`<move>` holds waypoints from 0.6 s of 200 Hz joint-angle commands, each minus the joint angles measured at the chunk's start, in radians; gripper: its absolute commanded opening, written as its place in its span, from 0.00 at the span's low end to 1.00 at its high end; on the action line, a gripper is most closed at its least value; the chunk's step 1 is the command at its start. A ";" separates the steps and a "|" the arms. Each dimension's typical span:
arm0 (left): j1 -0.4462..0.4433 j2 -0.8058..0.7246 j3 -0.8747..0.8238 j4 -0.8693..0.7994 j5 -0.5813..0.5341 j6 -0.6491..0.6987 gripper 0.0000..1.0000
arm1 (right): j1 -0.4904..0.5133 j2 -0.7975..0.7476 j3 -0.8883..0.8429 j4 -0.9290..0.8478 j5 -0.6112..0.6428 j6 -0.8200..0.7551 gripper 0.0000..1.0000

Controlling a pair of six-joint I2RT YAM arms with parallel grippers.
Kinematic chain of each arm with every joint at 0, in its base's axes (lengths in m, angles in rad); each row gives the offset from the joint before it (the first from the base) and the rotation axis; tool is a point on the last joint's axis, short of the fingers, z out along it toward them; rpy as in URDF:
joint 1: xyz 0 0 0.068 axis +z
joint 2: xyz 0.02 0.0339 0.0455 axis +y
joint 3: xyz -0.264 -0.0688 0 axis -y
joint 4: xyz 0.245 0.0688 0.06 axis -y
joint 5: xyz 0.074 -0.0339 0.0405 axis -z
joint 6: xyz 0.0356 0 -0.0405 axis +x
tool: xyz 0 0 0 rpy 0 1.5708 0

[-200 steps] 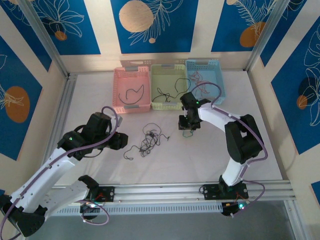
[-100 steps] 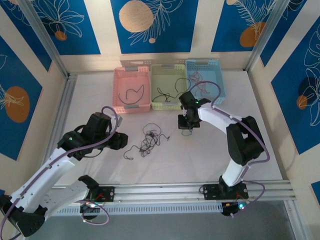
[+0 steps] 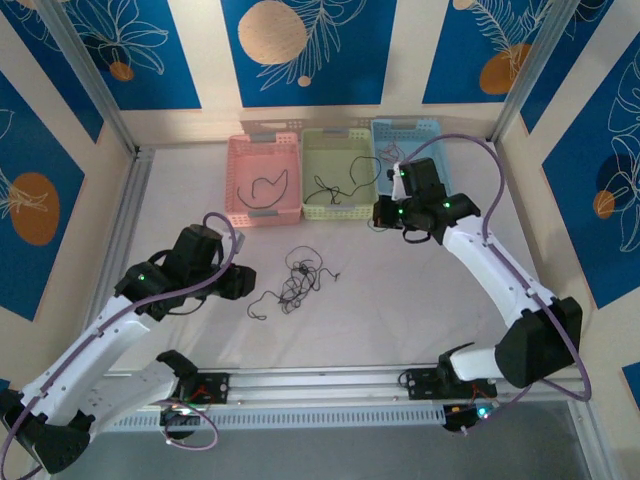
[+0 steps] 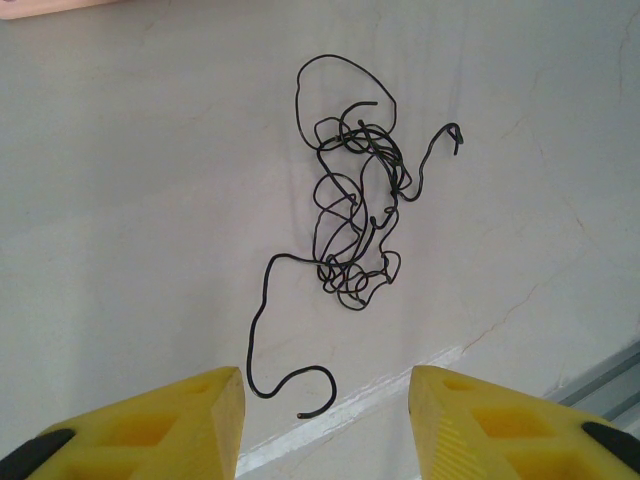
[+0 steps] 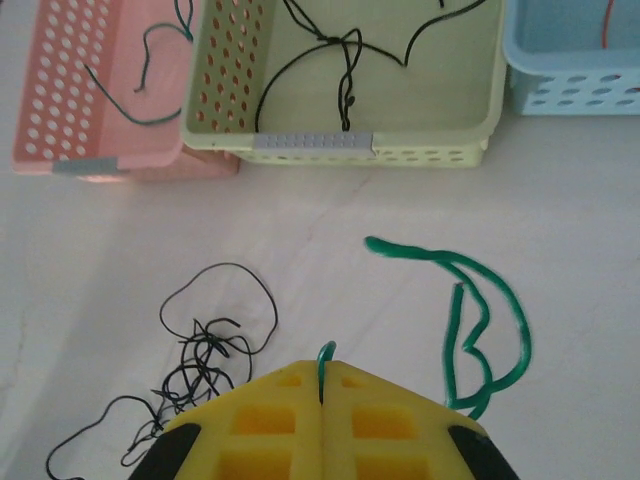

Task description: Untangle the cables

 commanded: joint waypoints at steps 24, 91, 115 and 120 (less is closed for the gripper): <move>0.015 -0.005 -0.009 -0.006 0.013 0.030 0.48 | -0.059 -0.056 -0.020 0.024 -0.090 0.040 0.00; 0.017 -0.014 -0.008 -0.004 0.011 0.030 0.48 | -0.143 -0.116 -0.068 0.044 -0.150 0.079 0.00; 0.018 -0.016 -0.010 -0.004 0.010 0.030 0.48 | -0.161 -0.126 -0.078 0.045 -0.163 0.080 0.00; 0.017 -0.016 -0.009 -0.004 0.010 0.029 0.48 | -0.164 -0.129 -0.080 0.045 -0.165 0.081 0.00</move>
